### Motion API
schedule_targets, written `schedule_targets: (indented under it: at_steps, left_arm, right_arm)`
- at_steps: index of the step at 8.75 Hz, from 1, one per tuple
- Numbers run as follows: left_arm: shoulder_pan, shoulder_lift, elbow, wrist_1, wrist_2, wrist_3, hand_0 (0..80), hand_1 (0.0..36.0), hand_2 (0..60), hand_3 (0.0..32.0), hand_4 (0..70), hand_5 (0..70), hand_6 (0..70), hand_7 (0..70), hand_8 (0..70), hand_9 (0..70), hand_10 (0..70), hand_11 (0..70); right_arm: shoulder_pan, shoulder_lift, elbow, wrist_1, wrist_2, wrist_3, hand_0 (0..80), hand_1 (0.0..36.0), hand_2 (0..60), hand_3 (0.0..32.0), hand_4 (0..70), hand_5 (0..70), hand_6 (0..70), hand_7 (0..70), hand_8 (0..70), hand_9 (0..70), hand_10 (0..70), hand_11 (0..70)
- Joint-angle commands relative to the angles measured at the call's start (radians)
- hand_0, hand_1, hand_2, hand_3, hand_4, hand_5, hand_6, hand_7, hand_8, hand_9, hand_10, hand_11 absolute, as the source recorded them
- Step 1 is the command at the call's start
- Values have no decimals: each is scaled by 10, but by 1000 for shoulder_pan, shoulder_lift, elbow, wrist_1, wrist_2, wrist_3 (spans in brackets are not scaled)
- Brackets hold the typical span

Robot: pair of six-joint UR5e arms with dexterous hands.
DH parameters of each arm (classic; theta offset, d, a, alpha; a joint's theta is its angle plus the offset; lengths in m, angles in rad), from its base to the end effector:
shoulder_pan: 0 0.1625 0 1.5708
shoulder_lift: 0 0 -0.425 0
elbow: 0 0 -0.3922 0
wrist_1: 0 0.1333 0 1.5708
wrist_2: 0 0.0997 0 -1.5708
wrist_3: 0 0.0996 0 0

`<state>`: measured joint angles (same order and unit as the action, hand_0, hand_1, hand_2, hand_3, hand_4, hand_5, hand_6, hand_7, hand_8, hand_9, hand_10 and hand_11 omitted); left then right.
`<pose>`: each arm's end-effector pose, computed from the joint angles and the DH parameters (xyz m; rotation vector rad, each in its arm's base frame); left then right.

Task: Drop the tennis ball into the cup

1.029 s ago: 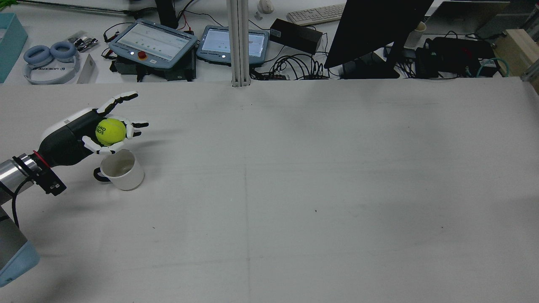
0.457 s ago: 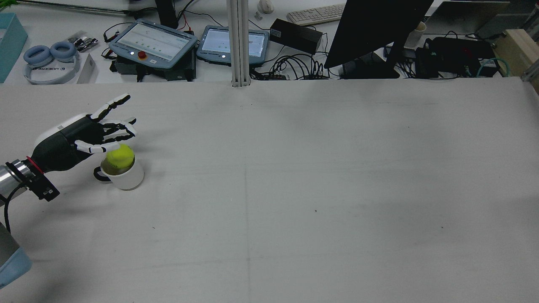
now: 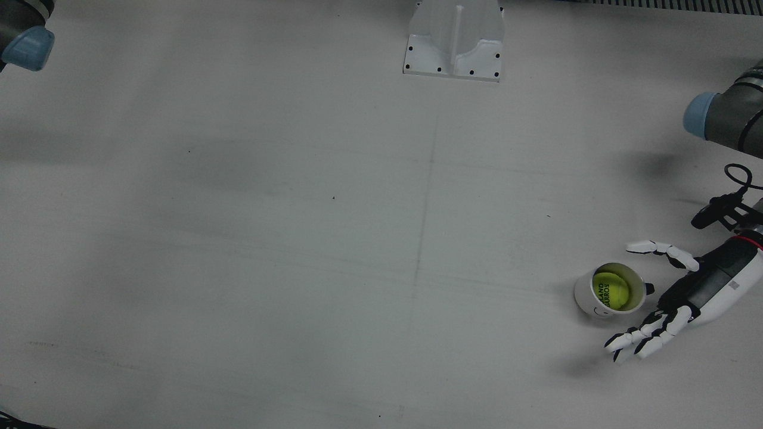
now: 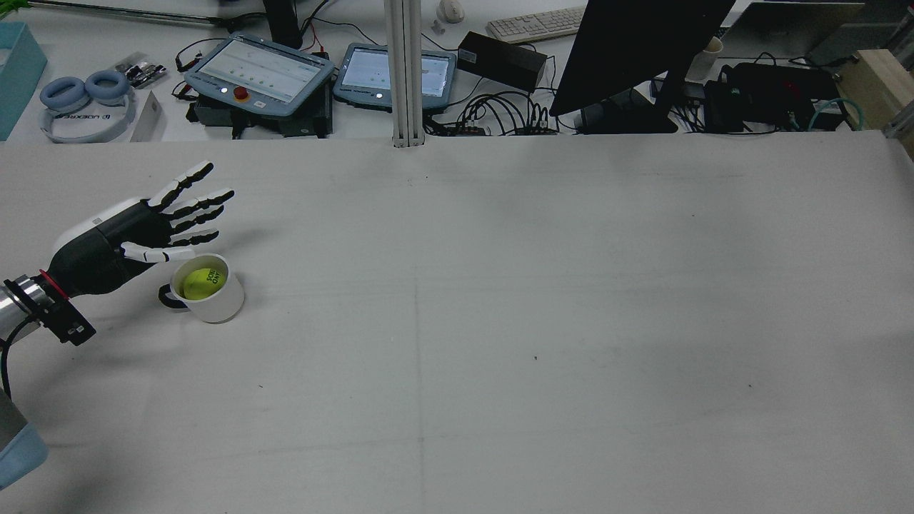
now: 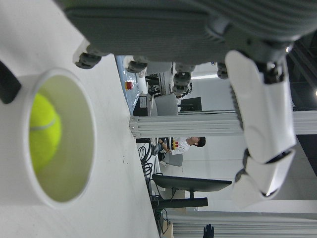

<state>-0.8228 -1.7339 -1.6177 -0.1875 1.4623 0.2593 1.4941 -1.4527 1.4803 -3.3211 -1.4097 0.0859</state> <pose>0.2906 -0.5250 0.5537 -0.4740 2.2431 -1.3939 0.1087 -0.5341 0.6871 -0.0246 1.9788 -2.2941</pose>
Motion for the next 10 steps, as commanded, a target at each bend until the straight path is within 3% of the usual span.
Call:
schedule_targets:
  at_steps: [1, 2, 3, 4, 5, 6, 8, 9, 10]
  left_arm:
    - [-150, -7, 2, 43, 7, -60, 481, 208, 262, 302, 0, 81, 112, 66, 19, 2, 8, 32]
    - [-253, -6, 4, 57, 19, -57, 485, 218, 272, 304, 0, 74, 75, 83, 13, 4, 12, 38]
    - [-345, -6, 21, 65, 38, -52, 486, 216, 295, 308, 0, 92, 151, 72, 26, 3, 20, 50]
    - [-439, -7, 56, 75, 53, -48, 491, 214, 352, 304, 0, 140, 394, 50, 71, 2, 28, 63]
    - [-511, -9, 105, 76, 55, -46, 499, 236, 332, 288, 0, 105, 197, 89, 33, 5, 35, 73]
    - [-554, -10, 134, 76, 69, -43, 513, 248, 340, 280, 0, 117, 239, 92, 41, 5, 38, 79]
    - [-562, -15, 137, 74, 73, -43, 526, 252, 362, 258, 0, 148, 402, 84, 72, 5, 47, 94]
    - [-561, -15, 136, 73, 75, -43, 530, 254, 350, 256, 0, 144, 366, 95, 65, 6, 50, 98]
    - [-559, -18, 136, 69, 73, -43, 530, 255, 323, 258, 0, 129, 287, 108, 49, 7, 51, 99]
  right_arm:
    - [0, 0, 0, 0, 0, 0, 0, 0, 0, 0, 0, 0, 0, 0, 0, 0, 0, 0]
    - [0, 0, 2, 0, 0, 0, 0, 0, 0, 0, 0, 0, 0, 0, 0, 0, 0, 0]
    - [0, 0, 2, 0, 0, 0, 0, 0, 0, 0, 0, 0, 0, 0, 0, 0, 0, 0]
    - [0, 0, 2, 0, 0, 0, 0, 0, 0, 0, 0, 0, 0, 0, 0, 0, 0, 0]
    - [0, 0, 2, 0, 0, 0, 0, 0, 0, 0, 0, 0, 0, 0, 0, 0, 0, 0]
    - [0, 0, 0, 0, 0, 0, 0, 0, 0, 0, 0, 0, 0, 0, 0, 0, 0, 0]
    - [0, 0, 0, 0, 0, 0, 0, 0, 0, 0, 0, 0, 0, 0, 0, 0, 0, 0]
    - [0, 0, 0, 0, 0, 0, 0, 0, 0, 0, 0, 0, 0, 0, 0, 0, 0, 0]
    - [0, 0, -2, 0, 0, 0, 0, 0, 0, 0, 0, 0, 0, 0, 0, 0, 0, 0]
